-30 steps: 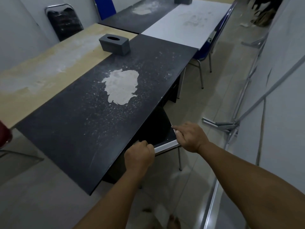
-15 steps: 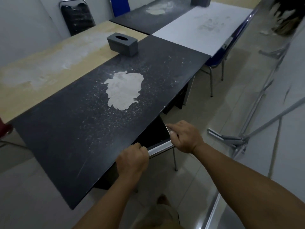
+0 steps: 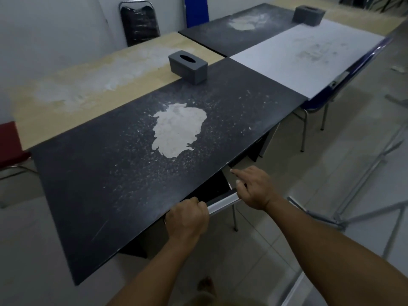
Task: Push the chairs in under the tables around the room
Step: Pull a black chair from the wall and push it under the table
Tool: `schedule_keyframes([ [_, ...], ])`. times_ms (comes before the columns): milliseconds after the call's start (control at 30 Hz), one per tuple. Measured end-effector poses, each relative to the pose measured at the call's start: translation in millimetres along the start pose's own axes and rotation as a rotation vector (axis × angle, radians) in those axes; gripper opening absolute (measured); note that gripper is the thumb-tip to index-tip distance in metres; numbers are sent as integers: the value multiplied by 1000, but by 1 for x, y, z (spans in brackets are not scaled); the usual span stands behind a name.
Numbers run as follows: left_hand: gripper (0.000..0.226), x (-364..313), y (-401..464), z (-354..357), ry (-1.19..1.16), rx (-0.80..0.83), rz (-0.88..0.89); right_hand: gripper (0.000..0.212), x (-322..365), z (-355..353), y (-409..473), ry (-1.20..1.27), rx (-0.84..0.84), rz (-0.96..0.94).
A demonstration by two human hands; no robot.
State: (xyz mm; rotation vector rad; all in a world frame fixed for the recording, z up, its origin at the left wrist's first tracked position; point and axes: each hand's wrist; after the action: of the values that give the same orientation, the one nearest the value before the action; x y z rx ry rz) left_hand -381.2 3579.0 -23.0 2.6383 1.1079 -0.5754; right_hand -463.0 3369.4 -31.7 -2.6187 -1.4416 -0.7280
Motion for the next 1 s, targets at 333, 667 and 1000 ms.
schedule_keyframes([
  [333, 31, -26, 31, 15, -25, -25, -71, 51, -29, -6, 45, 22, 95, -54],
  [667, 41, -66, 65, 31, 34, -84, -207, 50, -66, -16, 101, 56, 179, -204],
  [1000, 41, -75, 76, 38, 92, -160, -278, 45, -82, -14, 120, 109, 212, -323],
])
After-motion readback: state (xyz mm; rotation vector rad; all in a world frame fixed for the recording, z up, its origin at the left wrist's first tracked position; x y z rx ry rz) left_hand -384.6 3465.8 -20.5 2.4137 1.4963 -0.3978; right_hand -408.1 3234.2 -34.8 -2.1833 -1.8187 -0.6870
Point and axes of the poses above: each hand's wrist, its own y-axis towards the middle knuckle, its own z-axis out of the palm, x = y × z, and after that the axes turned 15 degrees about z, right-handed
